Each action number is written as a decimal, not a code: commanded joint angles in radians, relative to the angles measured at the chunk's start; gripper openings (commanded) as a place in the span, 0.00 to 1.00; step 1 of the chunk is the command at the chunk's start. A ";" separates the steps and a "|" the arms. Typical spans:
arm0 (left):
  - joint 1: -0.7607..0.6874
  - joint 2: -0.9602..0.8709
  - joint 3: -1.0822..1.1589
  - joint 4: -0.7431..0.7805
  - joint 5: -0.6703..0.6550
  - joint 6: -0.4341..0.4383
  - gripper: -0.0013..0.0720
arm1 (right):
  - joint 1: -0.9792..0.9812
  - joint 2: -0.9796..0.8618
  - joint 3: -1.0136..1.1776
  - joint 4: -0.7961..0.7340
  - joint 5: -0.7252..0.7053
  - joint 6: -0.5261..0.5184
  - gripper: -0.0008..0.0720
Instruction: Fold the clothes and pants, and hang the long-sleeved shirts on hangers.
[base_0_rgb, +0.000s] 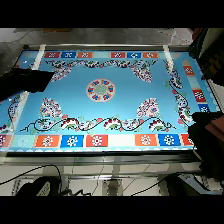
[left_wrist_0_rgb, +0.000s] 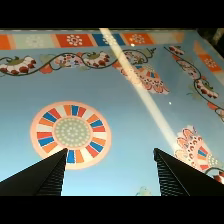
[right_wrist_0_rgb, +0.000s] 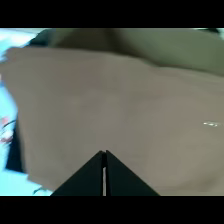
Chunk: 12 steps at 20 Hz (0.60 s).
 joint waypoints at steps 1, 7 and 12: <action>0.001 0.000 0.000 0.000 0.000 0.001 0.83 | 0.225 -0.006 -0.040 0.143 -0.038 -0.048 0.04; 0.001 0.000 0.000 0.000 0.000 0.001 0.83 | 0.953 -0.003 -0.040 -0.005 -0.058 -0.179 0.04; 0.001 0.000 0.000 0.000 0.000 0.001 0.83 | 1.433 -0.003 -0.040 -0.436 -0.092 -0.098 0.04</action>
